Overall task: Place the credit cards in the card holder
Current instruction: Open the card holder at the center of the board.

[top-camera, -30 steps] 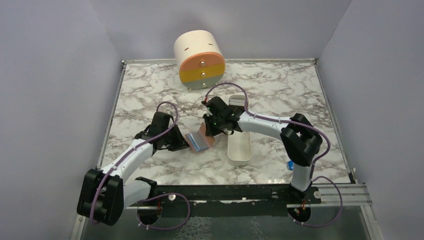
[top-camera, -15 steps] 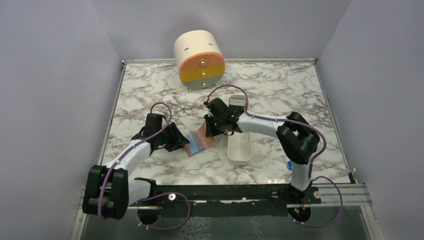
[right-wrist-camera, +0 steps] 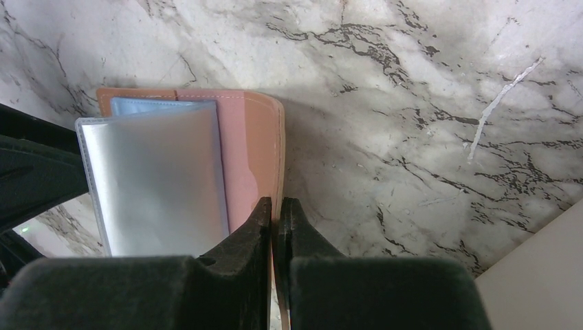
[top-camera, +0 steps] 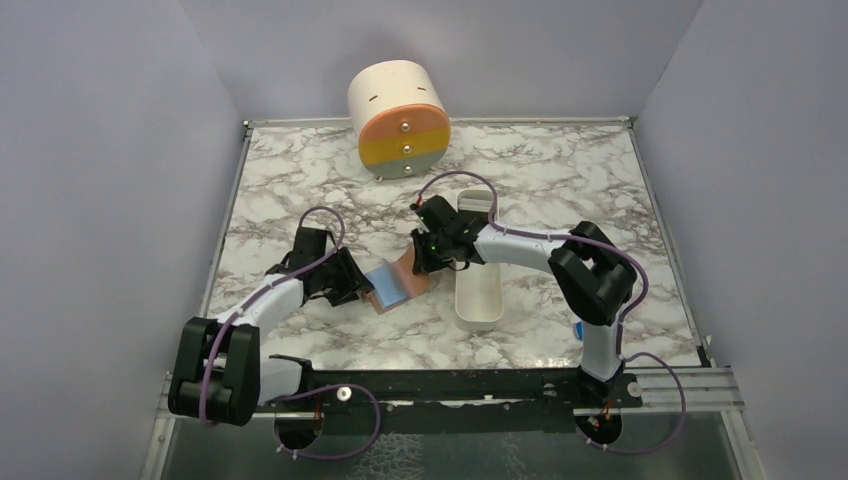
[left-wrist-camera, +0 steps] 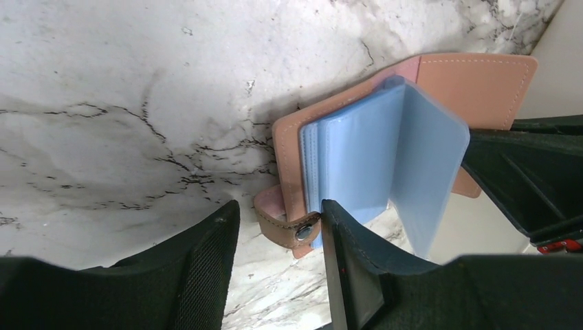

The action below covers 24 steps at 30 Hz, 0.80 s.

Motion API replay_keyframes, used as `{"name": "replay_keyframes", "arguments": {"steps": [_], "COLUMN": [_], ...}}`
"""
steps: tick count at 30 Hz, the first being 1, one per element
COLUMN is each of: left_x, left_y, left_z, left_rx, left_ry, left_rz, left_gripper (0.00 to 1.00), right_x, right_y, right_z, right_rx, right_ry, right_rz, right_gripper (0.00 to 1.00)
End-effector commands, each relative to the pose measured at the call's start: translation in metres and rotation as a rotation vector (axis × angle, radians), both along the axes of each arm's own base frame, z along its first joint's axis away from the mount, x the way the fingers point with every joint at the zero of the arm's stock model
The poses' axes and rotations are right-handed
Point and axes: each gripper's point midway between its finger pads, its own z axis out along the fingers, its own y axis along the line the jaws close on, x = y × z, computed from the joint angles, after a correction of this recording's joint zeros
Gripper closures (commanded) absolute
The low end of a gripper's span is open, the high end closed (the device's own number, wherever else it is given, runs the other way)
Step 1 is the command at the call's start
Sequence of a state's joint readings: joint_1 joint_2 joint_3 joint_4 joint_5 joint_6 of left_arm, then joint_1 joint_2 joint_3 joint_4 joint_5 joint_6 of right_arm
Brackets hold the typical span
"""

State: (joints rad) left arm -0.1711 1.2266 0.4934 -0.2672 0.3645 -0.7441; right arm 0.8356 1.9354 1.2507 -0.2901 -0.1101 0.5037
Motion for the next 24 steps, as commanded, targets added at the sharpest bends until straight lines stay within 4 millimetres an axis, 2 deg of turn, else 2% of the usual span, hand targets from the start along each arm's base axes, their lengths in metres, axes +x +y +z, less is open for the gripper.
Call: {"name": "replay_keyframes", "arguments": {"steps": [1,7,12,15,18,24], "left_x": [0.005,0.014,0.011,0.01,0.014,0.018], "left_y": [0.013,-0.012,-0.019,-0.023,-0.025,-0.032], "left_z": [-0.008,0.005,0.002,0.005,0.018,0.047], "left_rx": [0.078,-0.082,-0.128,-0.159,-0.18,-0.237], "left_ry": [0.008,-0.062,-0.052,-0.06,-0.105,-0.205], "left_rz": [0.034,0.0,-0.019,-0.026,-0.021,-0.044], "left_gripper": [0.51,0.52,0.53,0.66,0.75,0.97], "right_x": [-0.003,-0.007,-0.011,-0.016,-0.017,-0.01], "right_y": [-0.001,0.005,0.006,0.006,0.008,0.013], "right_z": [-0.018,-0.022,-0.027,-0.029,-0.026,0.002], "right_rx": [-0.006,0.027,0.032,0.046,0.057,0.081], "right_ry": [0.036,0.062,0.082,0.1,0.102,0.062], "right_rz": [-0.001,0.014,0.017,0.02,0.022,0.04], "right_gripper": [0.99,0.99,0.99,0.99,0.96,0.87]}}
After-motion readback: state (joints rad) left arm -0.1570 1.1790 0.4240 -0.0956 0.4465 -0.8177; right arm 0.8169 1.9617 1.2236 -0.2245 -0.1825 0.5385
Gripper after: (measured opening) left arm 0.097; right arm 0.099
